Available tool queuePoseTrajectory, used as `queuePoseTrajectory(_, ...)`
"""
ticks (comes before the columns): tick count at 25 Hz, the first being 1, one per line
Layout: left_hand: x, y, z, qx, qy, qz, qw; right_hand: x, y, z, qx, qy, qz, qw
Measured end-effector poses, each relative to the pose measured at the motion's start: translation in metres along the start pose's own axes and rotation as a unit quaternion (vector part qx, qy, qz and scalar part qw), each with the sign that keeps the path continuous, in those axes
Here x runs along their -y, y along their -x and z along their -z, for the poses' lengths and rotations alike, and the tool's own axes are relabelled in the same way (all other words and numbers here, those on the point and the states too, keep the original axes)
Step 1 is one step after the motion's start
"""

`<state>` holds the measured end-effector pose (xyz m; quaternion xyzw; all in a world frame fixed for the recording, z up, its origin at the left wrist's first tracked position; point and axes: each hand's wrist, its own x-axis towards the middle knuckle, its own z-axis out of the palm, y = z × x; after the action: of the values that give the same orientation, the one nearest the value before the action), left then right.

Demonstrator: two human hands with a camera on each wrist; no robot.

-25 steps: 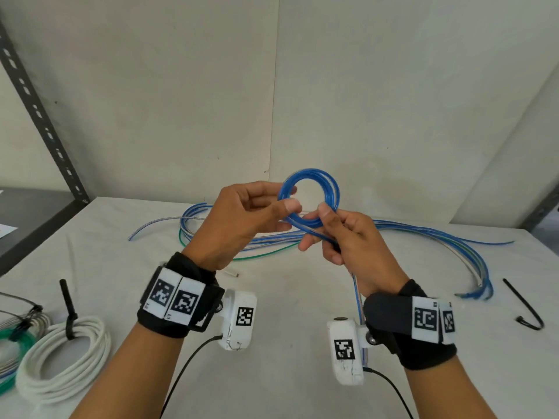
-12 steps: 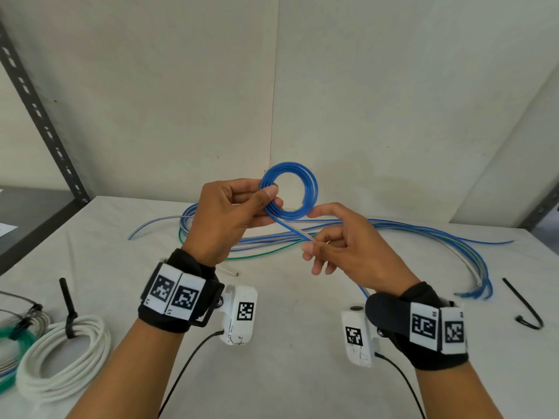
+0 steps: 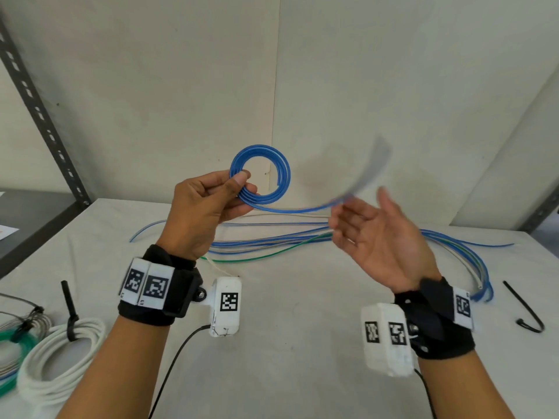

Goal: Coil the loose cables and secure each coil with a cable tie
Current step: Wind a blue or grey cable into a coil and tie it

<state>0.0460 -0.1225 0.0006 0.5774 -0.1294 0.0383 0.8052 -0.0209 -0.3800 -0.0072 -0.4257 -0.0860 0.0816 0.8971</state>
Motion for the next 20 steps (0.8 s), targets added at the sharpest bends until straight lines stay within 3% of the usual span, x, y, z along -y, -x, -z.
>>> queuePoseTrajectory(2,0.003,0.000,-0.004,0.008,0.005,0.007,1.000,0.001,-0.002,0.001,0.037,-0.096,0.035,0.994)
queuePoseTrajectory(3,0.006,0.001,-0.007,0.011,0.001,0.009,1.000,-0.002,-0.005,0.000,0.025,-0.072,0.058,0.995)
queuePoseTrajectory(5,0.012,0.002,-0.013,0.011,-0.015,0.015,1.000,-0.013,-0.011,0.000,-0.016,0.082,0.094,0.992)
queuePoseTrajectory(8,0.019,0.004,-0.019,0.007,-0.022,0.025,0.999,-0.033,-0.017,0.002,0.027,0.319,0.134,0.938)
queuePoseTrajectory(11,0.021,0.003,-0.019,0.000,-0.018,0.031,0.999,-0.044,-0.019,0.003,0.032,0.414,0.137,0.899)
queuePoseTrajectory(17,0.020,0.004,-0.020,-0.008,0.005,0.045,0.999,-0.047,-0.013,-0.005,0.093,0.339,0.097,0.931)
queuePoseTrajectory(20,0.019,0.005,-0.022,-0.002,0.020,0.052,0.998,-0.047,-0.014,-0.013,0.031,0.296,0.122,0.947)
